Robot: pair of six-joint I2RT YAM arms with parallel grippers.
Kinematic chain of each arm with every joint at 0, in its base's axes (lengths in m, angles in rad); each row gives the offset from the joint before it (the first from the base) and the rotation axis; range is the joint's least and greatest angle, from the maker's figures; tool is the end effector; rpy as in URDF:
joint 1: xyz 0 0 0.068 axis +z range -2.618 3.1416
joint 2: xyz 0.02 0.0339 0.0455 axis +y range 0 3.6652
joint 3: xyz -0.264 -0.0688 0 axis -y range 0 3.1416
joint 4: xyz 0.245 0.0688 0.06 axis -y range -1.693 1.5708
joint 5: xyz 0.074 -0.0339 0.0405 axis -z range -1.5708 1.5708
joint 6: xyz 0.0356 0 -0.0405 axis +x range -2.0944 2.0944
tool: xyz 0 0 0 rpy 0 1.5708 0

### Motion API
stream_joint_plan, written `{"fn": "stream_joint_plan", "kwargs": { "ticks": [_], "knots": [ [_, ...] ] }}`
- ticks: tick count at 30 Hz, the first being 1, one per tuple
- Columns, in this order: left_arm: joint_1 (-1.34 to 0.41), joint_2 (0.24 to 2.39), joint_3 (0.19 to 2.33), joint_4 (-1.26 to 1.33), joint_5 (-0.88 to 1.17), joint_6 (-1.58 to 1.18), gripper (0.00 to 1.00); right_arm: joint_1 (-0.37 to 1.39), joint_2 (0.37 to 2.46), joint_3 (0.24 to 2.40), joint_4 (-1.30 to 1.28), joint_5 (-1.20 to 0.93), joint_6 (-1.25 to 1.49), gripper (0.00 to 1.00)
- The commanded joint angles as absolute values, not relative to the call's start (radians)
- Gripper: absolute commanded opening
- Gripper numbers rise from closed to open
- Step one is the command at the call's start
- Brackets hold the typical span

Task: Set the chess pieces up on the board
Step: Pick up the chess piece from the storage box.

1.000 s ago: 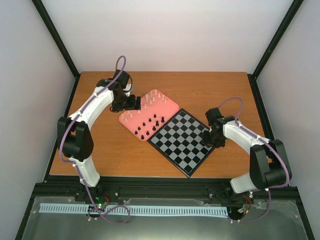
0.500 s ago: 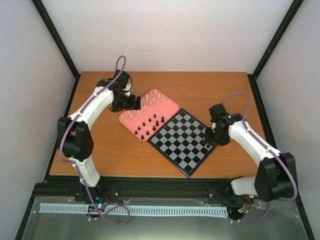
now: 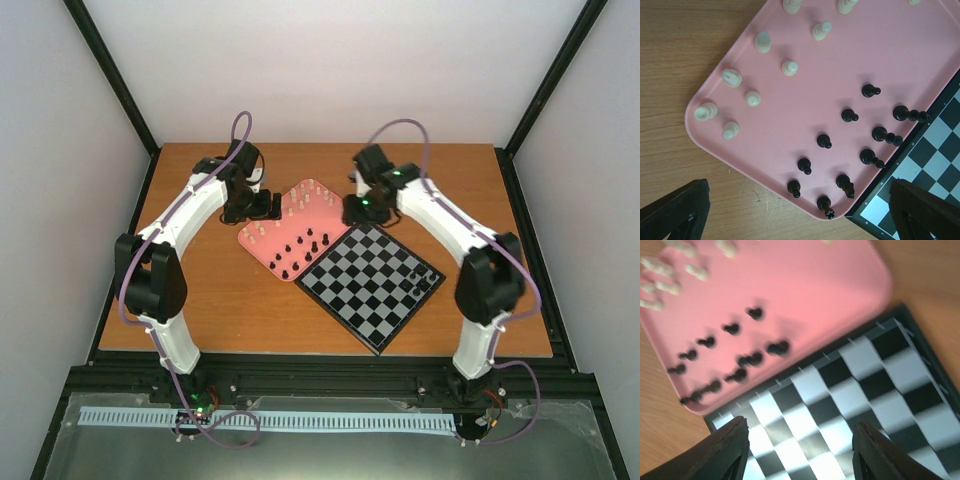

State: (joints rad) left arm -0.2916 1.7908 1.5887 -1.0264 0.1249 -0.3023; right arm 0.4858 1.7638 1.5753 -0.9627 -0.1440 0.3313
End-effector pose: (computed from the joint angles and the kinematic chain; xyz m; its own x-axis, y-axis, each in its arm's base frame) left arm 0.3496 -0.1096 0.2778 -0.9582 -0.0208 -0.2855 0.0419 0.9764 -0.2120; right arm 0.3222 0.1759 0.2859 -0.9308 -0.1274 -0.3426 -0.2232 0.9404 0.2564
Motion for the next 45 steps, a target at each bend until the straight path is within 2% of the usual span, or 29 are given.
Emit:
{"fn": "stream_joint_plan", "kwargs": {
  "ticks": [1,9,18,27,30,34,39,42,45],
  "knots": [
    [-0.287,1.769,1.609,-1.028,0.108,-0.305,1.00,0.564,1.954,1.756,-0.945,-0.191,0.273,0.57],
    [-0.288,1.759,1.598,-1.023,0.110,-0.305,1.00,0.619,2.160,1.904,-0.982,-0.203,0.245,0.58],
    [-0.287,1.762,1.594,-1.020,0.114,-0.305,1.00,0.621,2.242,1.939,-0.983,-0.152,0.260,0.55],
    [-0.287,1.769,1.592,-1.019,0.117,-0.306,1.00,0.621,2.312,1.986,-0.989,-0.141,0.259,0.48],
    [-0.287,1.773,1.595,-1.020,0.117,-0.305,1.00,0.621,2.323,1.994,-0.988,-0.145,0.259,0.44],
    [-0.287,1.776,1.595,-1.020,0.118,-0.306,1.00,0.621,2.337,2.000,-0.988,-0.145,0.258,0.43],
    [-0.287,1.781,1.595,-1.021,0.121,-0.307,1.00,0.621,2.358,2.021,-0.996,-0.146,0.254,0.37],
    [-0.288,1.782,1.597,-1.021,0.123,-0.307,1.00,0.621,2.372,2.040,-1.006,-0.142,0.254,0.24],
    [-0.287,1.781,1.597,-1.020,0.123,-0.307,1.00,0.621,2.370,2.049,-1.015,-0.139,0.251,0.17]
  ]
}}
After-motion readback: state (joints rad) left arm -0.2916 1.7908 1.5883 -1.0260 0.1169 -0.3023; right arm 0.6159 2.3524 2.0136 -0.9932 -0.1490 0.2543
